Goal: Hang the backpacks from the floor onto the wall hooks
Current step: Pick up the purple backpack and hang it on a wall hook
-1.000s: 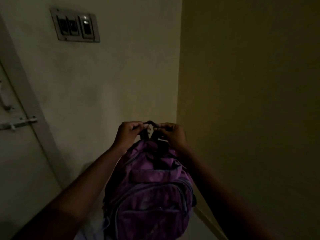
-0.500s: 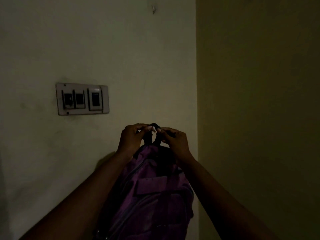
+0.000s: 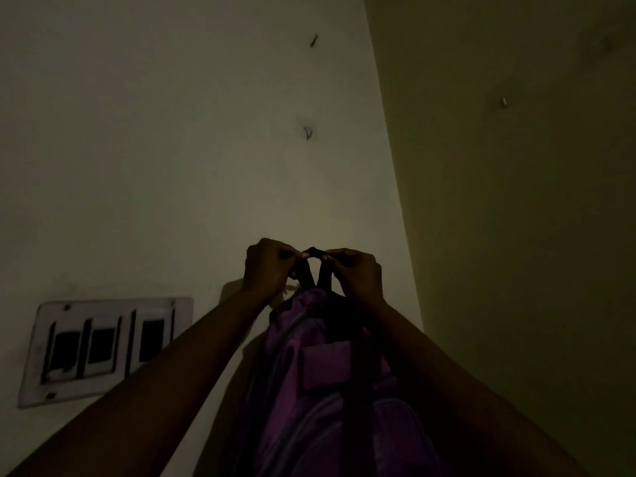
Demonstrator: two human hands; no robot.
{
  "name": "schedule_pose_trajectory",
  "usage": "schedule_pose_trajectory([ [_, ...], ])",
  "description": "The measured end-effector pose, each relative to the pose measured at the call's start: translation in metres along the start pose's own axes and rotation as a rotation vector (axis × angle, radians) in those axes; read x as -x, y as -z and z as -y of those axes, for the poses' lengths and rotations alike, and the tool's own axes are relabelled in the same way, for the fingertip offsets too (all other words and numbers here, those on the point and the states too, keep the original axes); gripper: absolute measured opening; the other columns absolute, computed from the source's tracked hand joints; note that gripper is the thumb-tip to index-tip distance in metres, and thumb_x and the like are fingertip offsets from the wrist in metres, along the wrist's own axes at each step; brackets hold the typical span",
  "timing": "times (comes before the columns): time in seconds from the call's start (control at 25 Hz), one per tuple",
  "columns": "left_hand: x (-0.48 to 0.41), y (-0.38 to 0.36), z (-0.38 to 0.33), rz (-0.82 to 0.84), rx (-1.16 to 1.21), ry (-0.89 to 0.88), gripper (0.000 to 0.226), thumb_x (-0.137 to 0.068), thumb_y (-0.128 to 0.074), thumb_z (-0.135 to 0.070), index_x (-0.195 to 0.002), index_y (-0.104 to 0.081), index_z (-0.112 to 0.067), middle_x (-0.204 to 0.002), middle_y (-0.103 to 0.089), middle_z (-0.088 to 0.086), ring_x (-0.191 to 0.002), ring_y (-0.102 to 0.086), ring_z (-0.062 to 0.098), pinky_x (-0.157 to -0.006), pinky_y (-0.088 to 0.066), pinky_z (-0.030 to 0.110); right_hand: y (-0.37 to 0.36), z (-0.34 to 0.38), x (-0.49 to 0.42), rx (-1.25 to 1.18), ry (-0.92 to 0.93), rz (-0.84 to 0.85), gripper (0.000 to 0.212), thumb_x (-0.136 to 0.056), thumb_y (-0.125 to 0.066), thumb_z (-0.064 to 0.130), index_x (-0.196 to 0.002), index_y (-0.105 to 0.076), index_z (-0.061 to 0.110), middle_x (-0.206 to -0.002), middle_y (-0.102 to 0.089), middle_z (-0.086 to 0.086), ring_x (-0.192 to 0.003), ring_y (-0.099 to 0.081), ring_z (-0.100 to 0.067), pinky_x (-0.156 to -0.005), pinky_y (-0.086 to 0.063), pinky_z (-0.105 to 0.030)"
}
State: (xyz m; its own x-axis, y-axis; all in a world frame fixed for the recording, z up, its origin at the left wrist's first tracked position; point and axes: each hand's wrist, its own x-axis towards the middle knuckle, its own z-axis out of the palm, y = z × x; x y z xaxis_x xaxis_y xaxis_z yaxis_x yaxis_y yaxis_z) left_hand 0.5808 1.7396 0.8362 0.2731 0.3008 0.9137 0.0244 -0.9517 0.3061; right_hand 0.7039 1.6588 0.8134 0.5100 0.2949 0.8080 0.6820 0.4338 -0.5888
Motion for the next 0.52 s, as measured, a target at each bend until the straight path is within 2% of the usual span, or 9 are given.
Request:
schedule_pose_trajectory([
  [0.08,-0.032,-0.006,-0.001,-0.077,-0.089,-0.043,0.020,-0.083,-0.065,-0.016,-0.092,-0.074,0.000,-0.085,-0.075,0.022,-0.054,-0.059,-0.001,-0.049,-0.042,0.003,-0.002,0.002,-0.034,0.003,0.060,-0.001,0.023,-0.085,-0.066,0.015,-0.105,-0.071,0.007,-0.105,-0.073,-0.014,-0.087,-0.062,-0.011,-0.077,-0.049,-0.022],
  [0.16,-0.063,-0.013,-0.003,-0.137,-0.166,-0.085,0.020,-0.085,-0.063,-0.016,-0.094,-0.074,-0.001,-0.089,-0.075,0.021,-0.067,-0.061,0.014,-0.048,-0.041,0.006,-0.004,0.003,-0.069,-0.003,0.120,-0.013,0.023,-0.084,-0.066,0.016,-0.105,-0.072,0.008,-0.105,-0.073,-0.013,-0.090,-0.064,-0.014,-0.079,-0.048,-0.021],
  [0.2,-0.078,-0.015,-0.004,-0.159,-0.187,-0.098,0.021,-0.086,-0.061,-0.016,-0.095,-0.073,-0.001,-0.091,-0.074,0.020,-0.070,-0.062,0.017,-0.047,-0.040,0.010,-0.005,0.005,-0.086,0.000,0.156,-0.021,0.023,-0.084,-0.066,0.017,-0.105,-0.072,0.008,-0.105,-0.073,-0.012,-0.093,-0.066,-0.015,-0.077,-0.047,-0.016],
  [0.28,-0.109,-0.018,-0.008,-0.177,-0.230,-0.110,0.022,-0.088,-0.058,-0.015,-0.096,-0.073,-0.001,-0.096,-0.074,0.020,-0.079,-0.065,0.022,-0.060,-0.040,0.016,-0.008,0.011,-0.118,-0.004,0.218,-0.043,0.023,-0.085,-0.065,0.018,-0.105,-0.072,0.008,-0.106,-0.073,-0.011,-0.095,-0.066,-0.014,-0.068,-0.042,-0.005],
  [0.4,-0.151,-0.020,-0.015,-0.181,-0.315,-0.097,0.022,-0.088,-0.057,-0.013,-0.098,-0.072,-0.001,-0.103,-0.072,0.020,-0.095,-0.066,0.029,-0.072,-0.043,0.021,-0.015,0.019,-0.150,0.002,0.275,-0.081,0.025,-0.087,-0.062,0.020,-0.108,-0.071,0.009,-0.109,-0.073,-0.011,-0.100,-0.067,-0.019,-0.074,-0.041,-0.012],
  [0.52,-0.183,-0.022,-0.019,-0.248,-0.339,-0.176,0.021,-0.087,-0.057,-0.012,-0.096,-0.073,0.000,-0.101,-0.072,0.021,-0.096,-0.066,0.031,-0.080,-0.049,0.029,-0.022,0.023,-0.179,-0.072,0.298,-0.146,0.025,-0.087,-0.061,0.022,-0.107,-0.072,0.011,-0.106,-0.073,-0.010,-0.097,-0.067,-0.021,-0.078,-0.045,-0.019],
])
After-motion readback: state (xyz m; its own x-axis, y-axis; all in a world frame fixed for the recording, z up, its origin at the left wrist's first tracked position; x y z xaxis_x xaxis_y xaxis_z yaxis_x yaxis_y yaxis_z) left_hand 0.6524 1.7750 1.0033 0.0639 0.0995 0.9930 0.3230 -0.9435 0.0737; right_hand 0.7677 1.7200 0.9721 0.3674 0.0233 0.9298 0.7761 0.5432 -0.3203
